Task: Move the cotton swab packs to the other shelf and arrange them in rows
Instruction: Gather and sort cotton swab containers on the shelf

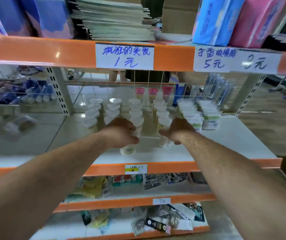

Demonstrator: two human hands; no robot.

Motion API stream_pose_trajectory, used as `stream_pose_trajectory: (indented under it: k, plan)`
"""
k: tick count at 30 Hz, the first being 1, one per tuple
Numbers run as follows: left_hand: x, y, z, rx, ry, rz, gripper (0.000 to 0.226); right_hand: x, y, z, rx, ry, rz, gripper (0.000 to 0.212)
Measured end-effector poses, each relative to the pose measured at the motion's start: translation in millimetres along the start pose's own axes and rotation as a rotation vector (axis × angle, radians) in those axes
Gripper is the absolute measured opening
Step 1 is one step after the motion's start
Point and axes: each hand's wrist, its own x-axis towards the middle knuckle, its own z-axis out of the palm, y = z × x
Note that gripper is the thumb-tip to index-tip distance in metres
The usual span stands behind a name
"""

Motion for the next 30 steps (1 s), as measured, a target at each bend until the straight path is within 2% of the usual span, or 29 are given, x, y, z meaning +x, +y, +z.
stream_pose_trajectory:
  k: [12, 16, 19, 24, 28, 30]
  plan:
    - [13, 1, 1, 0.041, 0.004, 0.029, 0.056, 8, 3, 6, 0.047, 0.054, -0.018, 0.057]
    - [15, 0, 2, 0.01, -0.011, 0.055, 0.056, 2, 2, 2, -0.06, 0.055, -0.009, 0.068]
    - [16, 0, -3, 0.005, -0.006, 0.105, 0.05, -2, 0, -9, -0.137, 0.159, -0.024, 0.073]
    - [20, -1, -14, 0.079, -0.081, 0.195, 0.039, -6, -10, -24, -0.091, 0.289, -0.067, 0.058]
    - [22, -4, -13, 0.15, -0.095, 0.259, 0.033, -8, -18, -25, -0.08, 0.309, -0.101, 0.052]
    - [24, -5, -13, 0.147, -0.1, 0.269, 0.021, -7, -19, -22, -0.072, 0.297, -0.115, 0.05]
